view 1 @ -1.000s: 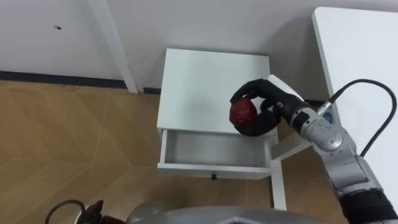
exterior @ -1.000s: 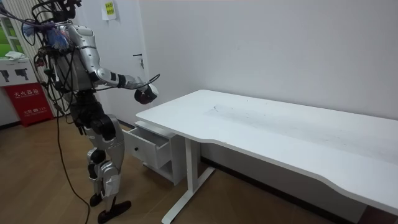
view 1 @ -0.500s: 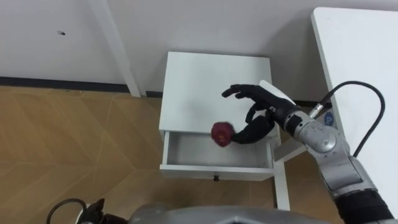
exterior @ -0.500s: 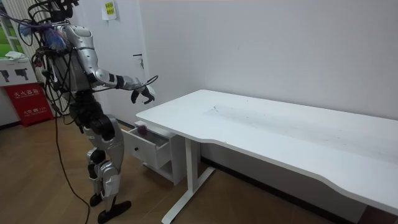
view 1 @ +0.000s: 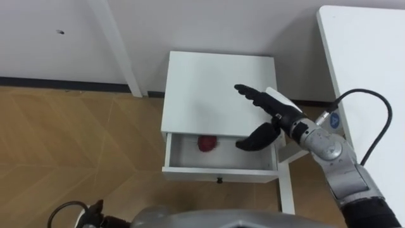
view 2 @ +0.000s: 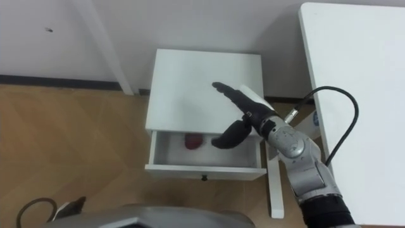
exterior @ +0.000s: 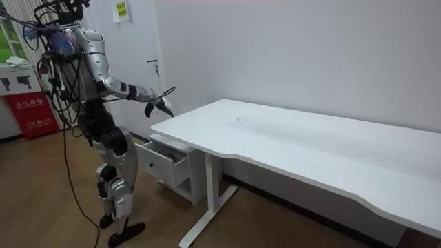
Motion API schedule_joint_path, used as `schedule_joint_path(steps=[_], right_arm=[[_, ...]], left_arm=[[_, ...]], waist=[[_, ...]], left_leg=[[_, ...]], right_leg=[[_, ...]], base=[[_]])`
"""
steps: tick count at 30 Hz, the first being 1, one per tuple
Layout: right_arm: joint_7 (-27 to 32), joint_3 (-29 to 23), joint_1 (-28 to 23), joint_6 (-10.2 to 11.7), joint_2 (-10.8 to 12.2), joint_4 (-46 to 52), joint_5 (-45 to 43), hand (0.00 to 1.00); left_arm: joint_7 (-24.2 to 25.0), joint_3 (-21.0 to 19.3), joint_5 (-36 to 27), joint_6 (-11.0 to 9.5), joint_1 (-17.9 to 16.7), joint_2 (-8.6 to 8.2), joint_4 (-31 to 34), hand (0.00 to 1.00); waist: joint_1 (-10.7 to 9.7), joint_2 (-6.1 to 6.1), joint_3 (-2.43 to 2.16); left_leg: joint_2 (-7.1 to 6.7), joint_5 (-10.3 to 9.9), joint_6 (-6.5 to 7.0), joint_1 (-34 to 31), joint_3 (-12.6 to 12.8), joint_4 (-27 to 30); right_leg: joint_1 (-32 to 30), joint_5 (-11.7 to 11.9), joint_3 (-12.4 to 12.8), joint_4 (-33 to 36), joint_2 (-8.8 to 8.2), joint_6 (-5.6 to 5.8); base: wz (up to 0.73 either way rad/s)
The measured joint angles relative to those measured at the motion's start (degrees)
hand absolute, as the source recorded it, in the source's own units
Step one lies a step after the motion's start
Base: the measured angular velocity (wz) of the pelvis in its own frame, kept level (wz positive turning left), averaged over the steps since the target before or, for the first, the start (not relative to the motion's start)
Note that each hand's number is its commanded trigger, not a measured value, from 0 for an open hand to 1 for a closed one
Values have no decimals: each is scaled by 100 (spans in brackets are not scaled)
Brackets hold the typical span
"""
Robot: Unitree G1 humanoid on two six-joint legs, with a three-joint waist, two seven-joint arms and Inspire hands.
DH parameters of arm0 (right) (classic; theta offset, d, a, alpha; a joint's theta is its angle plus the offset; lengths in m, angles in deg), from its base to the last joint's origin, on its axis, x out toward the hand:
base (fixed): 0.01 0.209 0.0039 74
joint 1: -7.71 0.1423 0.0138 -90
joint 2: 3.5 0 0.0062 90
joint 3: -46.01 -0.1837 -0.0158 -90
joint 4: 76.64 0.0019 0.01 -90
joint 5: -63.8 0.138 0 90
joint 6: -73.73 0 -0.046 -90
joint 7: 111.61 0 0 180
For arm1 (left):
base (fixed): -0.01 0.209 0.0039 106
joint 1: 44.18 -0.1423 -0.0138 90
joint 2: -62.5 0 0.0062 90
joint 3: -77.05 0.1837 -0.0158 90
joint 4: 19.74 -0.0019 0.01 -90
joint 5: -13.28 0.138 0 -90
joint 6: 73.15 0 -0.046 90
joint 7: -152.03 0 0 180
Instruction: Put apple and close drawer
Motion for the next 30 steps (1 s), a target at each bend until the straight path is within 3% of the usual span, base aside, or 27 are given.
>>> schedule_joint_path(steps=[7,13,15,19,20,22,25,27,28,29,30], right_arm=[[186,-2,-7,1,1,-60,8,0],[429,-103,-13,-32,103,-1284,114,0],[616,-448,-58,-27,242,-1764,228,0],[1072,-801,-124,67,272,-2748,824,0],[1184,-948,-174,70,276,-3133,907,0],[1357,-1223,-299,63,283,-3571,989,0],[1672,-1457,-390,59,281,-4067,1084,0],[1820,-1766,-366,61,286,-4584,1097,0],[1861,-1838,-362,55,280,-4721,1099,0],[1954,-1966,-389,25,241,-4977,1115,0],[2001,-2125,-473,-50,219,-5163,1203,0]], left_arm=[[-82,5,-3,2,-22,-15,38,0],[-124,-33,-75,2,-83,-81,154,0],[-150,-129,-212,1,-110,-123,150,0],[-155,-171,-292,0,-210,-139,132,0],[-155,-260,-287,1,-245,-154,72,0],[-153,-452,-249,2,-234,-198,45,0],[-147,-507,-261,17,-237,-230,-128,0],[-126,-572,-224,58,-181,-200,-292,0],[-125,-583,-220,70,-179,-183,-297,0],[-122,-593,-221,91,-187,-179,-307,0],[-114,-591,-225,95,-227,-182,-306,0]], waist=[[-29,17,3],[-43,22,-16],[-81,34,-25],[-183,55,-55],[-205,37,-84],[-218,77,-70],[-370,193,-94],[-426,227,-92],[-453,263,-86],[-509,266,-60],[-526,382,-76]], left_leg=[[-1,0,1,-15,-31,-4],[-64,-10,23,64,-53,-36],[-63,-18,38,52,-47,-27],[-78,-54,94,64,-41,-30],[-94,-71,116,64,-38,-16],[-99,-154,155,26,-19,96],[-140,-308,267,-66,-16,344],[-219,-403,421,-73,54,505],[-288,-431,469,-79,56,565],[-355,-510,573,-85,59,685],[-342,-566,665,-100,25,773]], right_leg=[[0,0,-9,2,-1,0],[101,-4,-47,-1,-28,7],[99,-11,-72,1,-54,25],[134,-21,-86,5,-86,72],[143,-38,-95,20,-108,102],[108,-68,-90,122,-140,152],[-250,-165,-86,938,-283,300],[-948,-168,-83,2502,-636,338],[-1135,-116,-63,2900,-766,377],[-1501,211,17,3629,-950,389],[-1951,817,102,4329,-1051,385]], base=[[0],[3],[0],[3],[3],[0],[2],[3],[16],[15],[6]])
